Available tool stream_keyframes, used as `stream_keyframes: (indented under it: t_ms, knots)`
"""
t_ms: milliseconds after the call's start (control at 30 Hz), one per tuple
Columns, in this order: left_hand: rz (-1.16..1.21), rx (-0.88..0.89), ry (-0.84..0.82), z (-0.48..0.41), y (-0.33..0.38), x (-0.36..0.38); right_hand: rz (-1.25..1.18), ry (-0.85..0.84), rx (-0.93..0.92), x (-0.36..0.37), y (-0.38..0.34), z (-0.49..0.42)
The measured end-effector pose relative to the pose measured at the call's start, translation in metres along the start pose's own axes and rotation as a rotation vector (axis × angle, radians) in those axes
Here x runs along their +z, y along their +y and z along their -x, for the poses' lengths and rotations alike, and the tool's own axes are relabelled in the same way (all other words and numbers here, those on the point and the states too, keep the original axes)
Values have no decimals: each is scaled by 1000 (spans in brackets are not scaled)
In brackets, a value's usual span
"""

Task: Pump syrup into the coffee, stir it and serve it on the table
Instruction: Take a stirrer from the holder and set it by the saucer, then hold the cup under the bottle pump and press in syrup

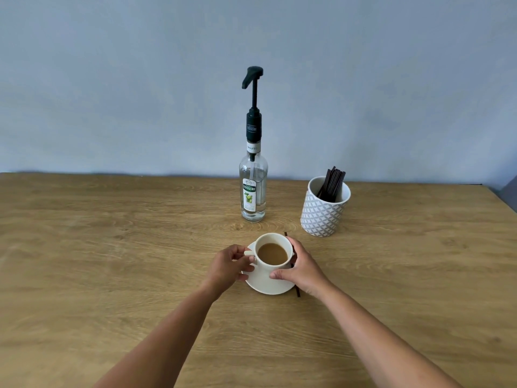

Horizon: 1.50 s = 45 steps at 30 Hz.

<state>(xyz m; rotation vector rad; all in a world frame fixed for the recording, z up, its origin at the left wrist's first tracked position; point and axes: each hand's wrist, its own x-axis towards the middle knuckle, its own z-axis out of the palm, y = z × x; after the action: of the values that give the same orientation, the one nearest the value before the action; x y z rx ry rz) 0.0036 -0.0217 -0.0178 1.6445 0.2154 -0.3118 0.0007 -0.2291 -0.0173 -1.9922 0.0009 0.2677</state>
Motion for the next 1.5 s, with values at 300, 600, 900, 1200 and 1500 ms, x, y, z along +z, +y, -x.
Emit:
stream_keyframes:
  t_ms: [300, 600, 900, 1200, 1500]
  knots:
    - [20, 82, 22, 5, 11, -6, -55, -2, -78, -6, -24, 1]
    - [219, 181, -103, 12, 95, -33, -62, -29, -260, -34, -114, -24]
    - [307, 258, -58, 5, 162, -59, -42, -54, -381, -49, -187, -54]
    - [302, 310, 19, -3, 207, -61, -26, -31, -440, -72, -230, -71]
    - [301, 362, 39, -9, 237, -66, 18, 396, -520, -106, -314, -106]
